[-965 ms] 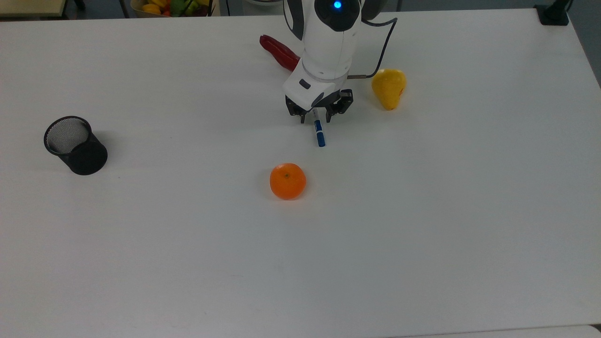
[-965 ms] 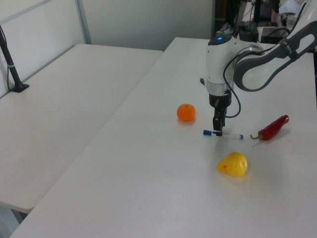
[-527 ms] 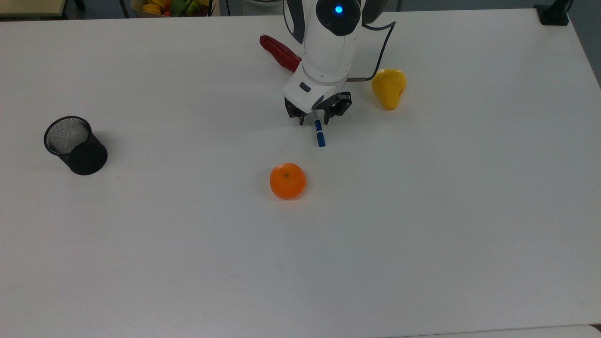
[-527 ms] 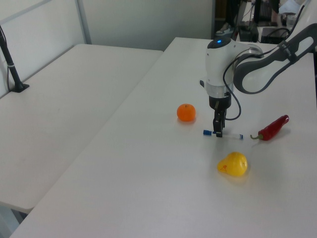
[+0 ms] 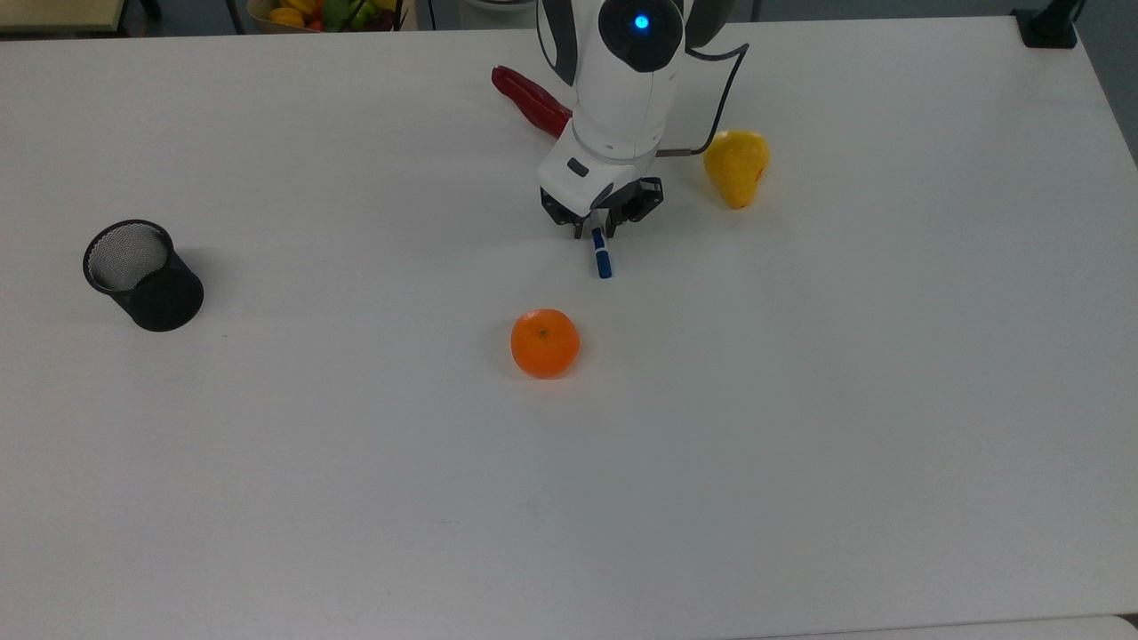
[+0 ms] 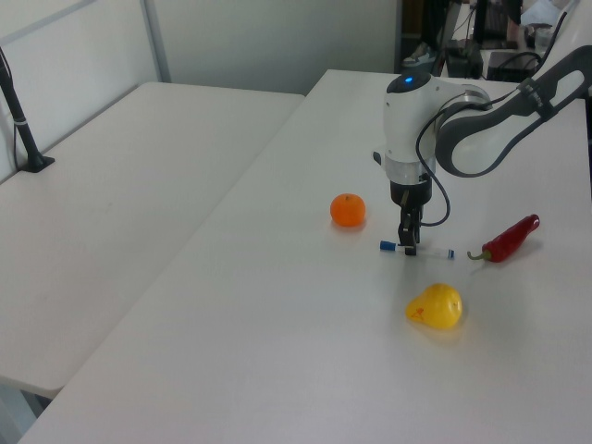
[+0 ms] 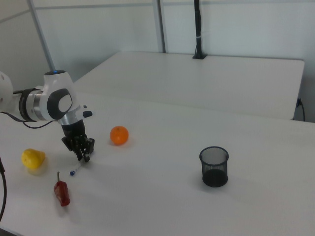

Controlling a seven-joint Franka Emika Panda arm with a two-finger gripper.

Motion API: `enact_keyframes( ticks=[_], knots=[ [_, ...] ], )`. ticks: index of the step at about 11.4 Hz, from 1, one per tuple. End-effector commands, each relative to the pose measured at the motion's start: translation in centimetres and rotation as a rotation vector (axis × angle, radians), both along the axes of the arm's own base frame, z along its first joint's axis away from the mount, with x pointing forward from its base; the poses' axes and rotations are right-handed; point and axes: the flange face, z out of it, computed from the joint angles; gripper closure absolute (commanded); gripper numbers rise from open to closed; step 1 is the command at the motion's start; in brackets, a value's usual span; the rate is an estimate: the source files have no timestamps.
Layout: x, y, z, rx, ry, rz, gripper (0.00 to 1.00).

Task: Place marker
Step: 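Close the gripper on the marker's middle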

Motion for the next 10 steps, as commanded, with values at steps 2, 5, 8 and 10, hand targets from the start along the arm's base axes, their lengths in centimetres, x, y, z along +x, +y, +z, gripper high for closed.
enact_keyframes(
  ticks=[2,5,8,10],
  knots=[
    [-0.3,0.3,-0.1,-0.005,-0.034,-0.006,1.00],
    [-0.3,0.2,0.5,-0.006,-0.036,-0.007,1.00],
    [-0.2,-0.5,3.0,-0.003,-0.052,-0.017,1.00],
    [-0.4,-1.6,6.5,0.004,-0.067,-0.037,1.00]
  ],
)
